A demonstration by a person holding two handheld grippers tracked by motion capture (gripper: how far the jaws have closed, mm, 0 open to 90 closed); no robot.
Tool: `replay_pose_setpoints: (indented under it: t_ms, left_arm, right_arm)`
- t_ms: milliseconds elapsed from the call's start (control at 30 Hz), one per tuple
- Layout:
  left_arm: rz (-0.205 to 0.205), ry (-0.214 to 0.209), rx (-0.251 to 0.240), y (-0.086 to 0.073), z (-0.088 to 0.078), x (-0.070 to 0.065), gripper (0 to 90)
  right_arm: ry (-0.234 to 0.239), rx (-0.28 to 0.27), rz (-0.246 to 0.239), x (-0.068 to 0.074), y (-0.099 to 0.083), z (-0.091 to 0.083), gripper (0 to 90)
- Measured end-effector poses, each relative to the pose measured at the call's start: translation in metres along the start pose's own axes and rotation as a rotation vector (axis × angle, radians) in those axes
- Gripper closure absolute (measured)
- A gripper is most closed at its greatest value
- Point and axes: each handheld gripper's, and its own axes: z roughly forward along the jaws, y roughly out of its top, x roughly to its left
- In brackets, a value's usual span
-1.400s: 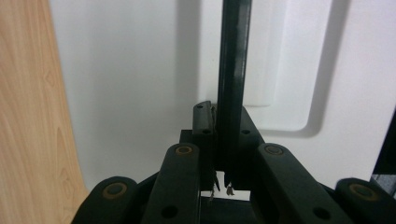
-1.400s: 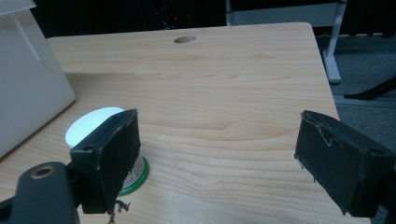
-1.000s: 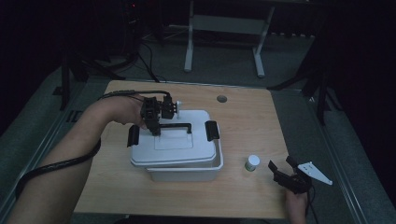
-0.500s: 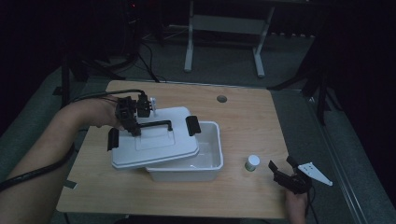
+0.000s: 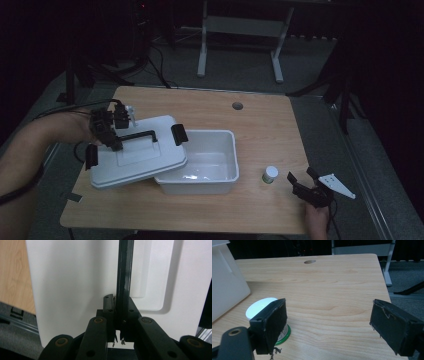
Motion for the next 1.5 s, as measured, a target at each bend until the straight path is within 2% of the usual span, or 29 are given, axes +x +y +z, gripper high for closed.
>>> replay_pose_setpoints:
  t_ms: [400,533,567,600,667,767,833,900,933,1000,1100,1300,1500]
  left_arm:
    - [-0.124,-0.009,-0.002,-0.056,0.013,0.011,83.4]
    - [-0.157,-0.007,-0.004,-0.074,0.021,0.014,83.4]
    - [-0.157,-0.007,-0.004,-0.074,0.021,0.014,83.4]
    - [-0.187,-0.009,-0.015,-0.084,0.027,0.019,83.4]
    - [-0.217,-0.011,-0.032,-0.091,0.032,0.022,83.4]
    - [-0.240,-0.015,-0.037,-0.100,0.043,0.026,83.4]
    - [-0.247,-0.017,-0.028,-0.103,0.052,0.029,83.4]
    - [-0.261,-0.045,-0.028,-0.106,0.064,0.033,83.4]
    - [-0.265,-0.035,-0.025,-0.107,0.070,0.034,83.3]
    - [-0.277,-0.054,-0.014,-0.108,0.081,0.036,83.4]
    - [-0.276,-0.060,-0.002,-0.106,0.099,0.038,83.4]
    - [-0.297,-0.090,-0.031,-0.097,0.129,0.047,83.3]
    - [-0.304,-0.108,-0.024,-0.089,0.149,0.052,83.3]
  right_arm:
    - [-0.006,0.006,0.001,0.000,0.000,0.001,13.5]
    - [-0.007,0.008,-0.001,0.001,0.000,0.001,13.4]
    - [-0.007,0.008,-0.001,0.001,0.000,0.001,13.4]
    - [-0.007,0.008,0.000,0.001,0.000,0.001,13.4]
    - [-0.007,0.009,-0.001,0.001,0.000,0.001,13.4]
    - [-0.007,0.010,-0.003,0.001,0.000,0.001,13.5]
    - [-0.008,0.012,-0.004,0.001,0.000,0.001,13.5]
    - [-0.007,0.013,-0.006,0.001,0.000,0.001,13.5]
    - [-0.007,0.013,-0.006,0.001,0.000,0.001,13.5]
    - [-0.007,0.012,-0.005,0.001,0.000,0.001,13.5]
    - [-0.007,0.014,-0.005,0.001,0.000,0.001,13.5]
    - [-0.007,0.014,-0.008,0.001,0.000,0.001,13.5]
    - [-0.007,0.013,-0.008,0.001,0.000,0.001,13.5]
